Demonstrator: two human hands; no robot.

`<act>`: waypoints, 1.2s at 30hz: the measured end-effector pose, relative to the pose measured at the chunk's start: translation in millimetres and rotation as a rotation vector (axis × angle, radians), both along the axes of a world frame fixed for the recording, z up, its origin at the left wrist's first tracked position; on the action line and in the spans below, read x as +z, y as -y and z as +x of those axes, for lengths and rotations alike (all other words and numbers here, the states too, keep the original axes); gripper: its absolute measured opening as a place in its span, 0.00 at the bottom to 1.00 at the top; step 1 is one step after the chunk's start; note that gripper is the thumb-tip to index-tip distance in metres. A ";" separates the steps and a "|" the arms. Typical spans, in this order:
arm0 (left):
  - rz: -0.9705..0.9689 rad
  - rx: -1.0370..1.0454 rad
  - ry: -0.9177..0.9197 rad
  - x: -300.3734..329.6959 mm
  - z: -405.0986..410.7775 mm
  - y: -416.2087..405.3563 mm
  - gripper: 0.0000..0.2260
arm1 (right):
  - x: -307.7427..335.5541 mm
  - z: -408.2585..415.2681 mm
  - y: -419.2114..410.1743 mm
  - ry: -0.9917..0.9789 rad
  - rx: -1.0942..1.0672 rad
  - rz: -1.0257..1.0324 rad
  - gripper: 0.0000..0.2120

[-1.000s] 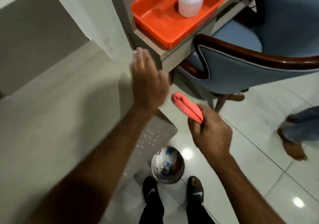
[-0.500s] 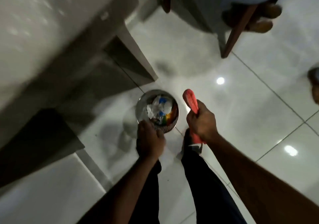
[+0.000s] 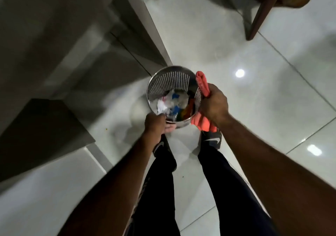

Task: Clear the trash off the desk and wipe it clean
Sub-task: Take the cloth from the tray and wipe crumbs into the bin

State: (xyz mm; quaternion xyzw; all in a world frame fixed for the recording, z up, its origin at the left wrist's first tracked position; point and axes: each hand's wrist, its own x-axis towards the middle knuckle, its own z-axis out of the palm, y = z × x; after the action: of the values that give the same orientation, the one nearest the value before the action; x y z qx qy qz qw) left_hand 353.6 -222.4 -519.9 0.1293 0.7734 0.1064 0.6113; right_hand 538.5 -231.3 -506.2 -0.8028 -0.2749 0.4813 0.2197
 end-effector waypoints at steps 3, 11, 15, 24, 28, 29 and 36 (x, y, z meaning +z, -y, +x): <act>-0.010 -0.005 -0.033 77.8 0.6 6.4 0.17 | 71.4 7.2 -4.5 0.066 0.085 0.038 0.23; 0.025 0.092 -0.016 282.9 -16.1 19.1 0.13 | 271.0 -1.5 -8.1 -0.005 0.061 0.172 0.15; 0.080 0.111 0.025 338.5 -12.7 13.1 0.14 | 333.3 -8.2 -19.8 -0.072 -0.060 0.169 0.10; 0.109 0.224 0.167 385.7 -22.3 7.6 0.14 | 428.2 -13.9 -108.2 0.240 0.037 0.506 0.23; 0.100 0.218 0.145 389.3 -23.6 10.7 0.12 | 423.4 -66.4 -161.6 0.430 0.631 0.533 0.27; 0.092 0.211 0.144 389.1 -25.5 12.2 0.13 | 412.8 -82.1 -165.9 0.566 0.852 0.461 0.28; 0.134 0.136 0.104 390.8 -44.1 28.0 0.09 | 374.8 -100.4 -81.7 0.800 1.387 0.521 0.29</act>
State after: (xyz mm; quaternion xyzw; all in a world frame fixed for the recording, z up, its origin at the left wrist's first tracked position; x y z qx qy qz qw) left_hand 309.5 -250.4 -129.1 0.1113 0.7389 0.2056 0.6319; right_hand 438.0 -149.6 -131.4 -0.4857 -0.8653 0.1078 -0.0613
